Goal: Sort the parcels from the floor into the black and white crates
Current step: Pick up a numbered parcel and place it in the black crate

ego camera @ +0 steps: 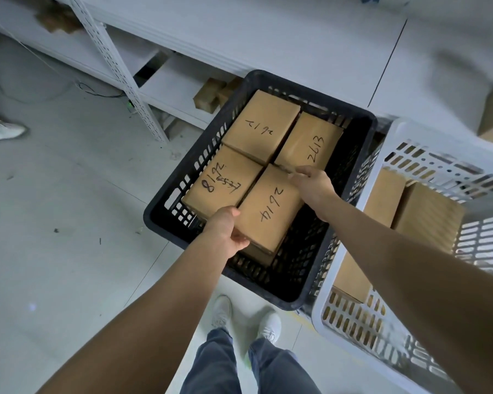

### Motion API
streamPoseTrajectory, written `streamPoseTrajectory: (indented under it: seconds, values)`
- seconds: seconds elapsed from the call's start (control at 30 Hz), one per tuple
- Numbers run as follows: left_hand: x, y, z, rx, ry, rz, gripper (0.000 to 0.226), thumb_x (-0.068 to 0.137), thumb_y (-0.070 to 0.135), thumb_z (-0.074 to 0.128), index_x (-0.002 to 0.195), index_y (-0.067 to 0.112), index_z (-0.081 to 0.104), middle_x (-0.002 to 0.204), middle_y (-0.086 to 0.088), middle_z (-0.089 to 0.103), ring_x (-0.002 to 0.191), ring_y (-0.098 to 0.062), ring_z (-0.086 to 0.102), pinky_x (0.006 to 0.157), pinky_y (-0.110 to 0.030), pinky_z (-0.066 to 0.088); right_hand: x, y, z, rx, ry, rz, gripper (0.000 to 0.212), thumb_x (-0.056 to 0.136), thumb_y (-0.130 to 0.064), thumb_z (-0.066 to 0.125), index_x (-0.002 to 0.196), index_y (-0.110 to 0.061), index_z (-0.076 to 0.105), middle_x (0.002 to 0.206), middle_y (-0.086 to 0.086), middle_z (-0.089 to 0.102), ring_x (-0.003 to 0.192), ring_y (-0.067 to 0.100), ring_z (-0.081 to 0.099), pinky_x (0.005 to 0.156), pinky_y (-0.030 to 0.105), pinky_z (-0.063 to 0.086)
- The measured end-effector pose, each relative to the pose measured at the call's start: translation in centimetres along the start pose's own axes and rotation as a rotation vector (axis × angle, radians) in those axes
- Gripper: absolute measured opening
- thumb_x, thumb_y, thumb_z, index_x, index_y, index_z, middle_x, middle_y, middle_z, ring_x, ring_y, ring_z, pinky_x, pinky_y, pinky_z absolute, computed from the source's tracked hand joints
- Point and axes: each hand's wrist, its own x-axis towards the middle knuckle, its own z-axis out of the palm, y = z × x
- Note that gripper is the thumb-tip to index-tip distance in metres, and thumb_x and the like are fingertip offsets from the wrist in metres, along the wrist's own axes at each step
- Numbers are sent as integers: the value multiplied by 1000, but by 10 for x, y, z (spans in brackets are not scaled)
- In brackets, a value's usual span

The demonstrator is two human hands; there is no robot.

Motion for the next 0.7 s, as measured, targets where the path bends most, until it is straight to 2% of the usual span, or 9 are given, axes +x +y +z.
streamPoseTrajectory:
  seconds: [0.07,0.13,0.2,0.27,0.33,0.43,0.53,0.6,0.7]
  values:
    - [-11,7,-1,56,29,43,20,93,15,54,109,4,52,105,-18,54,102,-30,54,89,-44,49,-6,-9,-5,40,25,-27,45,91,-35,57,133,-22,51,126,2,51,109,17,47,85,27,36]
    - [-21,15,2,111,40,131,7,93,17,53,93,10,54,95,-12,53,89,-23,53,70,-34,49,-16,-21,-10,68,60,-81,44,92,-36,56,133,-20,52,135,2,50,123,20,45,90,28,34]
    - [-35,24,8,143,3,236,12,93,18,53,82,15,51,84,-6,53,77,-16,53,59,-27,43,-30,-34,-16,86,99,-158,42,94,-35,54,132,-17,53,133,1,52,121,17,46,90,26,32]
    - [-50,33,18,162,-42,329,13,92,19,53,80,15,51,79,-1,54,73,-14,52,62,-23,43,-47,-47,-25,103,145,-231,41,95,-34,52,131,-14,54,124,0,56,110,12,48,88,25,33]
    - [-65,42,32,201,-97,423,16,91,25,54,76,19,51,80,2,52,79,-13,50,75,-26,39,-64,-58,-37,114,209,-280,40,96,-36,50,128,-13,56,116,-2,59,103,9,51,85,22,36]
    - [-94,51,59,286,-244,563,19,93,31,53,76,22,51,84,1,50,85,-15,47,80,-32,39,-90,-71,-59,166,307,-324,39,96,-40,49,122,-13,60,103,-7,61,89,3,56,69,7,40]
    - [-127,49,83,353,-404,691,16,93,29,55,78,23,56,86,2,60,92,-18,57,91,-37,44,-120,-75,-86,240,469,-339,25,95,-40,51,102,-20,64,83,-14,63,75,-5,55,56,2,39]
    - [-149,40,95,415,-555,765,23,92,26,56,70,22,63,75,5,67,84,-14,62,85,-36,47,-143,-72,-102,283,608,-338,23,95,-41,51,94,-21,64,78,-18,61,70,-10,54,53,-1,38]
    - [-171,18,107,543,-786,828,37,93,26,53,62,29,73,65,16,69,75,-7,63,78,-31,46,-182,-58,-118,335,782,-314,29,95,-43,50,103,-19,64,80,-21,60,70,-16,55,56,-4,37]
